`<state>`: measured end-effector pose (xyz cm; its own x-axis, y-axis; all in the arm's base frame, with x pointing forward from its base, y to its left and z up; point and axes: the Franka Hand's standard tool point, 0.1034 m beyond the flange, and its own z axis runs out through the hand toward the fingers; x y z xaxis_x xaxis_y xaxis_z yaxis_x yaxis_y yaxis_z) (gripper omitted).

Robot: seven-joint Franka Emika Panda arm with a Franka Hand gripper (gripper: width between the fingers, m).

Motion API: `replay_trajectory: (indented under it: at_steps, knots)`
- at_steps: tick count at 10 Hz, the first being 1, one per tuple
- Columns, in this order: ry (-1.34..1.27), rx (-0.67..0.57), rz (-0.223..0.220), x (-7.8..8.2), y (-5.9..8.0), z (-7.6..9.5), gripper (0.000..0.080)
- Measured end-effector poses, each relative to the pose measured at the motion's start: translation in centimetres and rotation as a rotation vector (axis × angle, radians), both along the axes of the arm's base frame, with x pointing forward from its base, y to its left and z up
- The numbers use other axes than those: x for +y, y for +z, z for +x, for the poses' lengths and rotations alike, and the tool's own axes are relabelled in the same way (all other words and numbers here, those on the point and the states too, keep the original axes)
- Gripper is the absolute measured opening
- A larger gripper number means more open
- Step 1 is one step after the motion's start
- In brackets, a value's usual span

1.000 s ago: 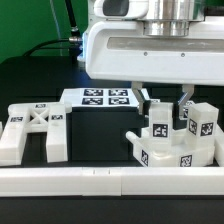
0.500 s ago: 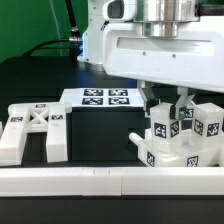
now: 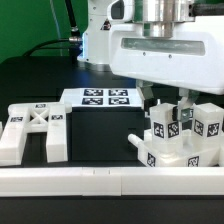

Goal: Assemble chair

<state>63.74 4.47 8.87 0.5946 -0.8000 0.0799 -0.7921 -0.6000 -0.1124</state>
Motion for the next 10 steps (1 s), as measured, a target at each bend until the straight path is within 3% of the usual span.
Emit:
replay_trajectory:
  at_steps: [1,2,3,10]
  knots:
    - [0.05,0.014,-0.007,0.19,0.03,-0.08,0.0516]
    - [0.168,0.014,-0.022,0.27,-0.03,-0.09,0.0628]
    - [0.277,0.017,-0.037,0.11,-0.22,-0.16,0.0643]
    - [0.884,0.011,-0.121,-0.33,-0.3,-0.1,0.0649]
